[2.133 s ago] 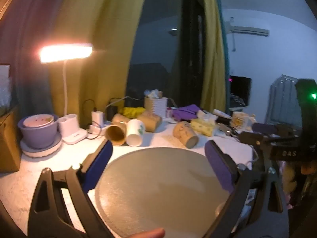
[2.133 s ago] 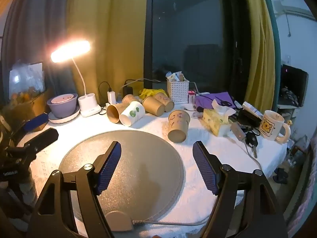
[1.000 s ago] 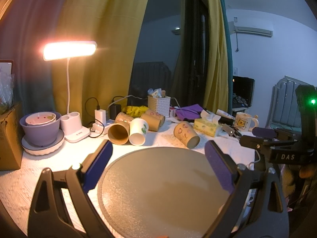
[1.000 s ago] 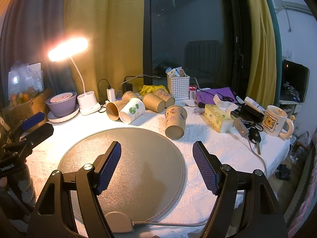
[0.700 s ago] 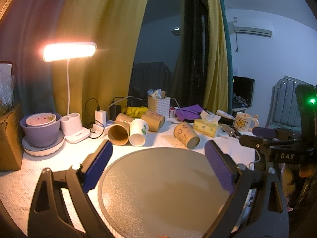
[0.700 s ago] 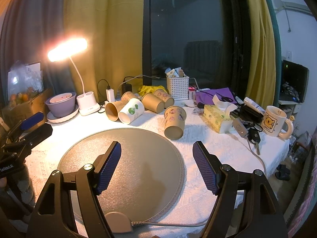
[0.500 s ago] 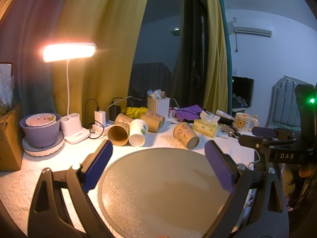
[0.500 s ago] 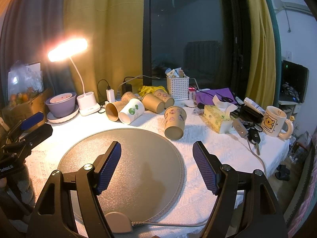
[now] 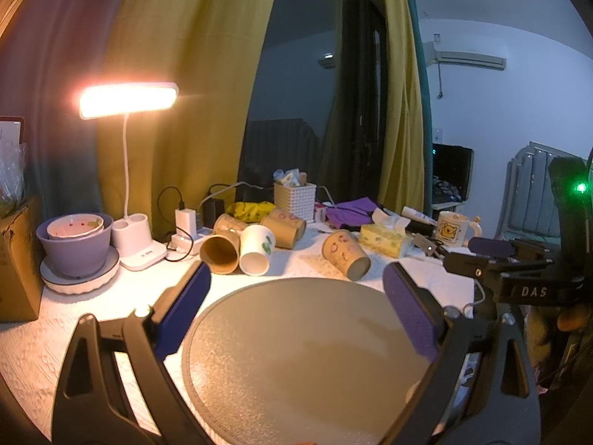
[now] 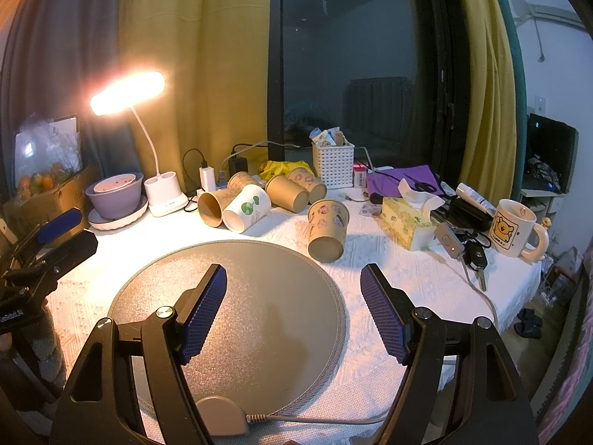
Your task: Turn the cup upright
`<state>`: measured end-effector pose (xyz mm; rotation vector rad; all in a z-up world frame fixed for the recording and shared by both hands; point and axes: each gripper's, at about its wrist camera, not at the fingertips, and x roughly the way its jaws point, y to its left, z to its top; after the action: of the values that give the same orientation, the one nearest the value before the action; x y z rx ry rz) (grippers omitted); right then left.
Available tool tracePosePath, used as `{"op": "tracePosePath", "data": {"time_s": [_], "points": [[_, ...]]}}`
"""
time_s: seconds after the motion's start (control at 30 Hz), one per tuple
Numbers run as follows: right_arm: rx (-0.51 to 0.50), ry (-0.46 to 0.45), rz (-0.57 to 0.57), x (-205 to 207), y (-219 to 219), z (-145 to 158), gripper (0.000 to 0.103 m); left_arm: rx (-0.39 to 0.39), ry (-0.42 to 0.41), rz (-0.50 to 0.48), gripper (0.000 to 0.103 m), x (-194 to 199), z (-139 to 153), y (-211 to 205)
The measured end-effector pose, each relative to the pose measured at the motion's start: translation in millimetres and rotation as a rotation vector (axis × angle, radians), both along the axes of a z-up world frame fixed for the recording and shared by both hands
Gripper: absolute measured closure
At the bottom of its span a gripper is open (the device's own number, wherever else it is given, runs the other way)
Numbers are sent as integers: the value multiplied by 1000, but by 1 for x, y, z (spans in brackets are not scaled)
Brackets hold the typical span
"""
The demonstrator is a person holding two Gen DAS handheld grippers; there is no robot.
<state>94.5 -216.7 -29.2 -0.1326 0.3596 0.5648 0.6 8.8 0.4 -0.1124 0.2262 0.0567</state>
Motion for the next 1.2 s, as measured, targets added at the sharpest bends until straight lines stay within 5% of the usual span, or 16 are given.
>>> {"op": "tracePosePath", "data": {"time_s": [0.9, 1.2], "points": [[16, 5, -7, 12, -7, 2, 25, 13, -2, -3, 8, 9, 5, -1], [46, 16, -14, 43, -20, -6, 25, 46, 60, 6, 8, 32, -1, -3]]}}
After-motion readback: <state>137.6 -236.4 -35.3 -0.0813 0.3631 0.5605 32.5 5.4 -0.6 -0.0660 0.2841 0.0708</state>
